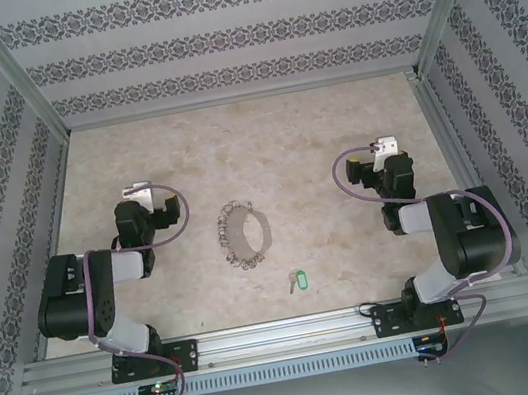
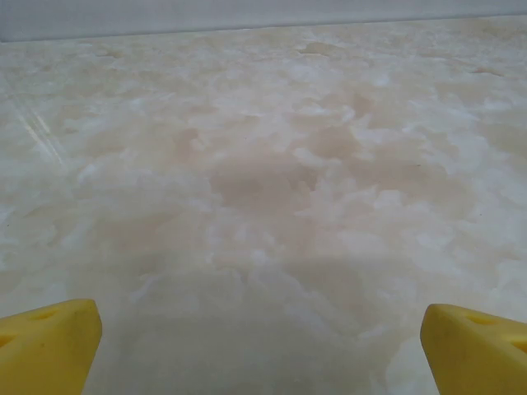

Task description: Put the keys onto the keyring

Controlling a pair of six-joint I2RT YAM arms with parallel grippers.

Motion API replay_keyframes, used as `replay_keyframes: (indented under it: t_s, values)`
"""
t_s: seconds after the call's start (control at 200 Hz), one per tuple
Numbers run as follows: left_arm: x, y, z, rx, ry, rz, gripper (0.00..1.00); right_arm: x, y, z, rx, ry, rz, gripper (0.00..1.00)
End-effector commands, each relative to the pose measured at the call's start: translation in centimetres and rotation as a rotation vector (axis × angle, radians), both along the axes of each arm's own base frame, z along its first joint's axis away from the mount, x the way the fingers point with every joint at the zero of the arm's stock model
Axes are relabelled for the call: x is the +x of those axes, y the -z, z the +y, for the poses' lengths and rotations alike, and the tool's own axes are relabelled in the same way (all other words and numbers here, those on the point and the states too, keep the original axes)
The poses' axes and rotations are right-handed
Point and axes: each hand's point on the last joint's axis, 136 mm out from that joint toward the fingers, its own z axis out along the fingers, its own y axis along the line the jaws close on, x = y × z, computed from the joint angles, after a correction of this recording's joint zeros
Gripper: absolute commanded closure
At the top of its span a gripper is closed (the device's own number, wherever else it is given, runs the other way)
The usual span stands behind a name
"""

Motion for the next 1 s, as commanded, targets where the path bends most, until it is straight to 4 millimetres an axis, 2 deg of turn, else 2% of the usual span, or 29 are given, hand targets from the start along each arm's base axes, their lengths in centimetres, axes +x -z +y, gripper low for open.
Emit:
replay_keyframes:
  t_s: [0.0, 0.894, 0.994]
  values:
    - [0.1, -0.1, -0.1, -0.006, 0.005, -0.007, 0.00, 0.2, -1.1, 0.2, -0.001, 0.005, -0.034, 0.02]
    - [0.2, -0.1, 0.3, -0.013, -0.011, 0.000, 0.00, 0.3, -1.0, 0.0, 0.008, 0.005, -0.029, 0.02]
    - [0.3, -0.5, 0.2, -0.011, -0.007, 0.006, 0.00, 0.2, -2.1, -0.2, 0.014, 0.023, -0.061, 0.02]
